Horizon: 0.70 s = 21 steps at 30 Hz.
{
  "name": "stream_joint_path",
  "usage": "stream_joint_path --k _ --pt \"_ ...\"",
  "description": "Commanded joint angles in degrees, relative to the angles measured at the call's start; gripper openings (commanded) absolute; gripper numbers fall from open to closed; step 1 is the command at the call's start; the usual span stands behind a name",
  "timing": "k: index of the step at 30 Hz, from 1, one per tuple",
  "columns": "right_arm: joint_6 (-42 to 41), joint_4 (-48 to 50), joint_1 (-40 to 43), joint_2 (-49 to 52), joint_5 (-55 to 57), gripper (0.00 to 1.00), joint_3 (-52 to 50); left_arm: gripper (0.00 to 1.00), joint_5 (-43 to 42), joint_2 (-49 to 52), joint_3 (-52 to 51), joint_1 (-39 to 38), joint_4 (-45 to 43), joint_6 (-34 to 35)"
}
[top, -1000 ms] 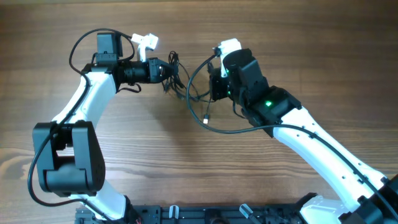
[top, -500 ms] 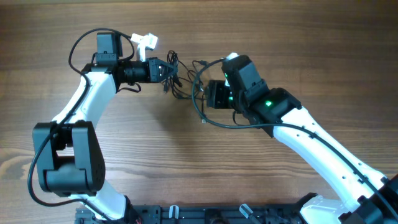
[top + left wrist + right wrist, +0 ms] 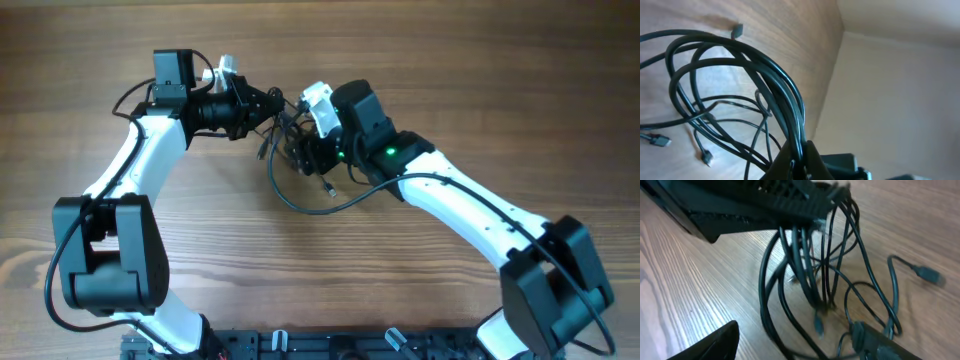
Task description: Untangle cables
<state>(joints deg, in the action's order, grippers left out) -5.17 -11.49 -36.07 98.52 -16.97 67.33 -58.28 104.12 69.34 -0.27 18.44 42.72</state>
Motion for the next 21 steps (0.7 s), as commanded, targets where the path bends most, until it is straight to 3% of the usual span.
stream_joint_path --k 1,3,4,5,6,7,10,11,12,13,15,16,18,21 --pt "2.21 1.44 -1.60 2.43 -0.92 0.74 0.46 0.04 -0.37 0.68 0.00 0.11 0.42 7.69" --pt "2.21 1.79 -1.88 3.34 -0.70 0.72 0.46 0.04 -0.37 0.68 0.00 0.11 0.66 8.83" --pt "2.21 1.81 -1.90 4.02 -0.66 0.65 0.46 0.04 -0.37 0.68 0.00 0.11 0.66 8.83" --pt "2.14 1.79 -1.90 4.15 0.09 0.49 0.46 0.04 -0.33 0.68 0.00 0.11 0.63 8.79" --pt "2.08 1.84 -1.90 4.17 1.86 0.17 0.46 0.04 -0.20 0.68 0.00 0.11 0.63 8.74" --pt "1.42 1.86 -1.84 3.89 3.23 0.04 0.48 0.04 1.11 0.68 0.00 0.11 0.66 8.72" --pt "-2.71 1.95 -1.20 1.38 3.56 0.04 0.48 0.04 8.33 0.68 0.00 0.11 0.68 5.20" --pt "-4.28 2.01 -1.01 0.02 3.32 0.04 0.48 0.12 11.61 0.68 0.00 0.11 0.90 2.21" --pt "-5.60 2.03 -0.74 -1.44 2.86 0.04 0.48 0.45 14.16 0.68 0.00 0.13 1.36 -0.96" --pt "-6.29 1.97 -0.28 -2.99 1.97 0.04 0.48 0.69 16.63 0.68 0.00 0.15 1.90 -6.01" --pt "-9.11 2.08 0.13 -5.11 0.39 0.04 0.48 1.00 17.22 0.68 0.00 0.15 2.80 -16.79" --pt "-10.80 2.32 0.15 -5.99 -0.37 0.04 0.48 1.00 17.16 0.68 0.00 0.17 3.85 -21.88" --pt "-13.68 2.93 0.17 -6.73 -2.12 0.04 0.48 1.00 17.05 0.68 0.00 0.37 5.09 -25.49" --pt "-17.70 5.27 1.64 -7.15 -10.73 0.04 0.48 1.00 16.76 0.66 0.00 2.08 6.01 -25.97"
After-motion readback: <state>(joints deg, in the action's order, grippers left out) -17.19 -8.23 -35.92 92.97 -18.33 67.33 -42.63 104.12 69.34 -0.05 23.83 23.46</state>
